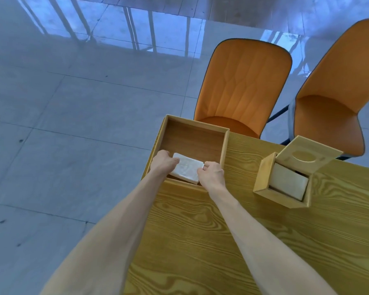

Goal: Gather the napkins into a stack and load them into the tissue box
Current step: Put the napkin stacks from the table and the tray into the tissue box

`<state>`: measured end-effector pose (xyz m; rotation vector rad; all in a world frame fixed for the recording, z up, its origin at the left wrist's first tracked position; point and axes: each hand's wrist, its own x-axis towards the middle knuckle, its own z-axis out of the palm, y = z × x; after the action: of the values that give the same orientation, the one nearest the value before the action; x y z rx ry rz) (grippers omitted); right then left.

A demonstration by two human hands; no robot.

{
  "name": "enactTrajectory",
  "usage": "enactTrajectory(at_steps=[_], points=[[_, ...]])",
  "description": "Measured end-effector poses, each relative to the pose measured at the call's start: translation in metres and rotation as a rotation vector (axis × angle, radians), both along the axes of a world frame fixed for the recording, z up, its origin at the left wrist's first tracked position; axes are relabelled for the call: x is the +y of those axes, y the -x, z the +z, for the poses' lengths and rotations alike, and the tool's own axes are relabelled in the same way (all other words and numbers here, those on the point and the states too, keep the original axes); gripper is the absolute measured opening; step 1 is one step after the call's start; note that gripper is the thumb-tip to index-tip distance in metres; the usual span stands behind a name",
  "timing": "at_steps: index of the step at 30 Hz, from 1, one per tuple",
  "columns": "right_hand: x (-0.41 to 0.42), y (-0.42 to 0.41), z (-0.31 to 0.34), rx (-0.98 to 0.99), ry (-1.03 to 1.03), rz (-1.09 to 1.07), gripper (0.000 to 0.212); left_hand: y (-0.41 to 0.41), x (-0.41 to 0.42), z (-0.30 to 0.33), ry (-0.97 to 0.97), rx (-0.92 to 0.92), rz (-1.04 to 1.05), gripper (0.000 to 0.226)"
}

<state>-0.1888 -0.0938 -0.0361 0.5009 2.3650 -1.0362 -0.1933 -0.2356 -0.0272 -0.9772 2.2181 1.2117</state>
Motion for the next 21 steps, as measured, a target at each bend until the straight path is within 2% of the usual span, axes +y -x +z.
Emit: enactTrajectory(at_steps=[1,4,8,12,13,17,21], points=[[0.001,0.0,0.0,-0.006,0.017,-0.03,0.015,0.0,-0.002,-0.003,-0.023,-0.015,0.022,0.058],[0.005,-0.001,0.0,-0.049,0.05,-0.102,0.038,-0.001,-0.005,-0.007,-0.075,-0.042,0.048,0.063],[0.006,-0.002,-0.003,-0.077,0.053,-0.087,0.05,-0.002,-0.008,-0.012,-0.09,-0.084,-0.008,0.059],[0.006,-0.002,-0.004,-0.078,0.043,-0.05,0.014,-0.004,-0.009,-0.017,-0.054,-0.095,-0.084,0.048],[0.005,-0.003,-0.005,-0.071,0.039,-0.034,0.015,-0.005,-0.009,-0.017,-0.053,-0.078,-0.085,0.048],[0.004,-0.004,-0.005,-0.013,0.043,-0.011,0.042,-0.009,-0.016,-0.011,-0.147,0.007,-0.125,0.035],[0.015,-0.004,-0.001,0.069,0.171,0.017,0.062,-0.015,-0.025,-0.007,-0.273,0.074,-0.22,0.03]])
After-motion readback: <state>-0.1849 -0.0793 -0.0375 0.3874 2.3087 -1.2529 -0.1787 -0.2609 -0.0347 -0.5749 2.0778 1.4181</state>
